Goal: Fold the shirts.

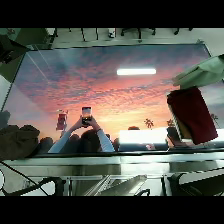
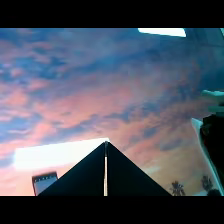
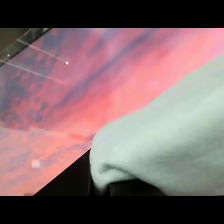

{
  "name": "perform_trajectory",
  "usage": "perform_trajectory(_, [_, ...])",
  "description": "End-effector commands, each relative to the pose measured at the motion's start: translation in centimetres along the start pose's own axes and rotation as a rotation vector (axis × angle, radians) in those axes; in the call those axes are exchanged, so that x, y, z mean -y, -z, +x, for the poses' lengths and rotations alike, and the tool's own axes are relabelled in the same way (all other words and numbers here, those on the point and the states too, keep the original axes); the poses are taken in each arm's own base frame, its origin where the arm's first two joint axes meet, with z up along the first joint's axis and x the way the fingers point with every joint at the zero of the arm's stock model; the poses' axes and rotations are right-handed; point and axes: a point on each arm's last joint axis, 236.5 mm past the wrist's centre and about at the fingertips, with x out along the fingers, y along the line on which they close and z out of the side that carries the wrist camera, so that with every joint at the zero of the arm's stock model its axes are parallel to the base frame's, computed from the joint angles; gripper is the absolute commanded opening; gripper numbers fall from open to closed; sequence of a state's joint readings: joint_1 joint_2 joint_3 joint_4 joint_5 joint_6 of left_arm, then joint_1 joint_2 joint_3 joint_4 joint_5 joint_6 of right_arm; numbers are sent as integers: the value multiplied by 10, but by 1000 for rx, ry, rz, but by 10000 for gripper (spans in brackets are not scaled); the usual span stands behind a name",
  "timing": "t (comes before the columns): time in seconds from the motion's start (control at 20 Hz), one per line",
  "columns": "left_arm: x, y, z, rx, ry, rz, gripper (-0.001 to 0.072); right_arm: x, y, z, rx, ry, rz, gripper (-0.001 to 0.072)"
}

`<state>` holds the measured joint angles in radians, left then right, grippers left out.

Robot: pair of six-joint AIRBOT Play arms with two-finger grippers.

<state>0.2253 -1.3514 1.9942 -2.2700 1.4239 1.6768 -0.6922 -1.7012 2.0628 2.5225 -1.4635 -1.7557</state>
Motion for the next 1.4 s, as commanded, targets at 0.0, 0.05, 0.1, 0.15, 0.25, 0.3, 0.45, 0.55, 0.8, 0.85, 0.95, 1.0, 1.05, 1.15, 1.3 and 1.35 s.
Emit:
perform_trajectory(0.0, [0, 3, 0, -13, 2, -2, 12, -10, 26, -25, -89, 32, 100, 23])
perform_trajectory(0.05, [0, 4, 0, -15, 3, -3, 12, -7, 35, -28, -121, 61, 145, 23])
perform_trajectory(0.1, [1, 5, 0, -21, 3, -2, 12, 0, 48, -31, -159, 105, 197, 23])
perform_trajectory(0.15, [1, 7, 0, -29, 4, -2, 12, 7, 60, -34, -188, 153, 248, 23])
perform_trajectory(0.25, [1, 13, 0, -55, 7, -2, 12, 17, 79, -41, -214, 240, 319, 23])
perform_trajectory(0.3, [2, 17, 0, -72, 9, -2, 12, 22, 86, -48, -209, 291, 348, 23])
perform_trajectory(0.45, [3, 24, -1, -103, 12, -2, 12, 40, 113, -74, -194, 471, 423, 24])
perform_trajectory(0.55, [3, 24, -1, -103, 12, -2, 12, 57, 142, -87, -215, 578, 484, 24])
perform_trajectory(0.8, [3, 25, -1, -108, 13, -2, 12, 111, 236, -90, -284, 771, 637, 24])
perform_trajectory(0.85, [3, 26, -1, -110, 13, -2, 12, 119, 251, -83, -289, 772, 658, 24])
perform_trajectory(0.95, [3, 28, -1, -118, 14, -2, 12, 133, 276, -70, -319, 770, 696, 26])
perform_trajectory(1.0, [3, 28, -1, -117, 14, -2, 12, 139, 286, -67, -341, 775, 710, 31])
perform_trajectory(1.05, [3, 28, -1, -118, 15, -2, 12, 143, 296, -66, -374, 786, 718, 67])
perform_trajectory(1.15, [3, 29, -2, -123, 14, -2, 12, 145, 303, -66, -411, 794, 733, 692])
perform_trajectory(1.3, [6, 30, 0, -126, 18, 2, 12, 134, 286, -63, -374, 752, 727, 694])
perform_trajectory(1.35, [9, 31, 1, -130, 23, 6, 12, 123, 269, -60, -341, 707, 715, 694])
